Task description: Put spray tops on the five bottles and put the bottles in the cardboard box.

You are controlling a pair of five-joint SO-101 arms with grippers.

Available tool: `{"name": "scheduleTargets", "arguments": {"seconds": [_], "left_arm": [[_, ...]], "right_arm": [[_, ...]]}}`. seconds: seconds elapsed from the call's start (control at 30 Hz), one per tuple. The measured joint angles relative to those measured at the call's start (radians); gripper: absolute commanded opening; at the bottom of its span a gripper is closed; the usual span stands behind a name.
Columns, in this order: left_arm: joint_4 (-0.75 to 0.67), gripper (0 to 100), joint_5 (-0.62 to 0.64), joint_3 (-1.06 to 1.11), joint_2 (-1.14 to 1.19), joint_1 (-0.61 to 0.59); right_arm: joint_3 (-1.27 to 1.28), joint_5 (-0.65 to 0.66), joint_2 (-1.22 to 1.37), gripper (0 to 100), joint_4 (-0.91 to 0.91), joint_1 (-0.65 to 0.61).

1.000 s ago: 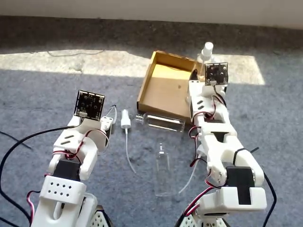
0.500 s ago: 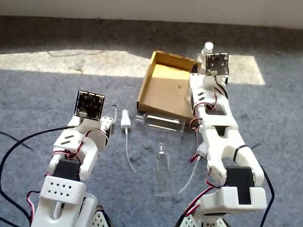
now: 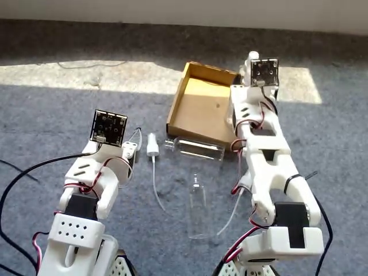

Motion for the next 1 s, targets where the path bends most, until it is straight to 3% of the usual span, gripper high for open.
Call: {"name": "scheduleTargets", "arguments": {"seconds": [0.47,0.8,1.0], "left_arm": [[0.000,15,0.000,0.000,0.000,0.000],[0.000,15,0.000,0.000,0.000,0.000],[0.000,15,0.000,0.000,0.000,0.000]], "right_arm": [[-0.198,0.000,-0.026,28.9,0.199,0.000],[-0.227,0.000,-0.269,28.9,0.377,0.000],[-0.227,0.000,-0.460,28.9,0.618,0.009]]}}
